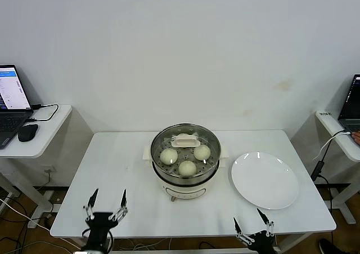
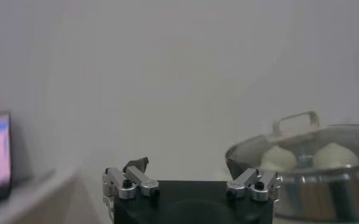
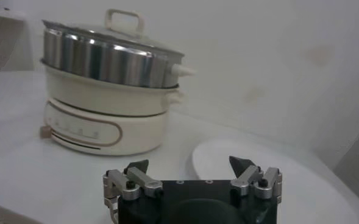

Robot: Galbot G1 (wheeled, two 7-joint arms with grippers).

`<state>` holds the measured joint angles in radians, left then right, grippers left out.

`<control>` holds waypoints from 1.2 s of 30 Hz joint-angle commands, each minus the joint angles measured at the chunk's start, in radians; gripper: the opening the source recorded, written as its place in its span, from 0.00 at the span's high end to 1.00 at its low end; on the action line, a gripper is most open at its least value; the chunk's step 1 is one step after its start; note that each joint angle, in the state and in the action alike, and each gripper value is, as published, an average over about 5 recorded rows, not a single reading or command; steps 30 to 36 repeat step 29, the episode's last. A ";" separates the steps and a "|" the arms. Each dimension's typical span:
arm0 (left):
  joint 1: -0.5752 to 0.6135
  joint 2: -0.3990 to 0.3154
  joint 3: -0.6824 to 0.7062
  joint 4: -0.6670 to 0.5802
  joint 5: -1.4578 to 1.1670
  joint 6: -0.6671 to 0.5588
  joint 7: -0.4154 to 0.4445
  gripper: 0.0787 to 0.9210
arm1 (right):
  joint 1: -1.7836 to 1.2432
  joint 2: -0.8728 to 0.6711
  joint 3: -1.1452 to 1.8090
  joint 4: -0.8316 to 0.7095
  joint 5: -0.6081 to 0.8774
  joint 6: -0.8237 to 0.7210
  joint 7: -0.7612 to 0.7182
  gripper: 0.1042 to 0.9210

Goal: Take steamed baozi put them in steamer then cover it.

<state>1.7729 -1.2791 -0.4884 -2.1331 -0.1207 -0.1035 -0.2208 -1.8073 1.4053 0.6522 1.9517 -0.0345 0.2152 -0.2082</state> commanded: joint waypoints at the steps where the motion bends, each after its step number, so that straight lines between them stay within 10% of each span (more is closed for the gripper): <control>1: 0.142 -0.017 -0.063 0.088 -0.147 -0.134 0.055 0.12 | -0.025 -0.039 -0.026 0.019 0.047 0.002 0.004 0.12; 36: 0.149 -0.026 -0.052 0.124 -0.061 -0.161 0.109 0.12 | -0.039 -0.030 -0.049 0.030 0.059 -0.013 0.010 0.12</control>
